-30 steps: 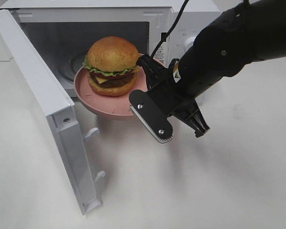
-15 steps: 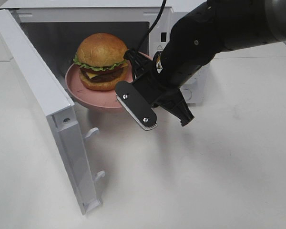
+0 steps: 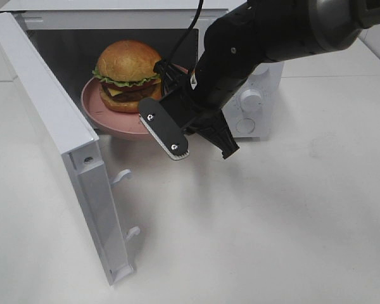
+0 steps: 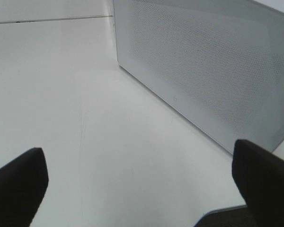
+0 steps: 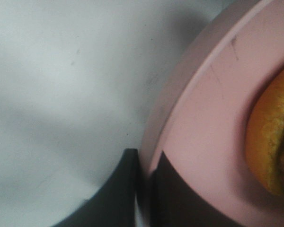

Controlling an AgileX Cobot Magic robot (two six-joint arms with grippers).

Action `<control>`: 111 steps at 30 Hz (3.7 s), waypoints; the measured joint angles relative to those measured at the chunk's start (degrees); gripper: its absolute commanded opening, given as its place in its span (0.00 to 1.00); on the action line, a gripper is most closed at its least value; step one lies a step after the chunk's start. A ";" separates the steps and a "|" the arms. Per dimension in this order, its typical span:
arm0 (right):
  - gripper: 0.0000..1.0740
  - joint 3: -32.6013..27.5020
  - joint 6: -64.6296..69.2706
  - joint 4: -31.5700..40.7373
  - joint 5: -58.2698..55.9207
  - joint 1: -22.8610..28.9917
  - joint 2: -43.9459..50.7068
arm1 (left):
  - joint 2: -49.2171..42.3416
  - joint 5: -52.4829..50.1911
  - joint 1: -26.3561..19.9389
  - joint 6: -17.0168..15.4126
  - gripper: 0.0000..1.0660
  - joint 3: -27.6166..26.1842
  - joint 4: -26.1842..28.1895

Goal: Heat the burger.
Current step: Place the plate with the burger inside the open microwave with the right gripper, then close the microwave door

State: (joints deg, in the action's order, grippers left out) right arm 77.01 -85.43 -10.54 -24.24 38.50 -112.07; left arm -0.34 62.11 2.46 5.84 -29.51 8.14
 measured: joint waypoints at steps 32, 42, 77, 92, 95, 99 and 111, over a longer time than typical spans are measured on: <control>0.00 18.96 2.69 1.26 -5.67 0.00 -13.46 | 0.00 0.00 0.00 0.00 0.92 0.00 0.00; 0.00 24.12 5.96 -0.17 -5.96 -0.11 -17.70 | 0.00 0.00 0.00 0.00 0.92 0.00 -0.29; 0.43 34.15 14.15 -6.07 -1.26 -0.23 -24.47 | 0.00 0.00 0.00 0.00 0.92 0.00 -0.40; 0.66 15.47 15.13 -4.58 8.48 -0.23 -12.95 | 0.00 0.00 0.00 0.00 0.92 0.00 -0.40; 0.66 11.97 15.18 -4.58 8.59 -0.23 -10.60 | 0.00 0.00 0.00 0.00 0.92 0.00 -0.40; 0.66 8.88 15.24 -4.64 8.77 -0.23 -8.54 | 0.00 0.00 0.00 0.00 0.92 0.00 -0.40; 0.66 -2.98 16.79 -4.76 9.40 -0.23 0.23 | 0.00 0.00 0.00 0.00 0.92 0.00 -0.40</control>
State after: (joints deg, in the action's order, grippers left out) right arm 74.03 -68.64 -15.30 -14.84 38.27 -111.84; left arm -0.34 62.11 2.46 5.84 -29.51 7.73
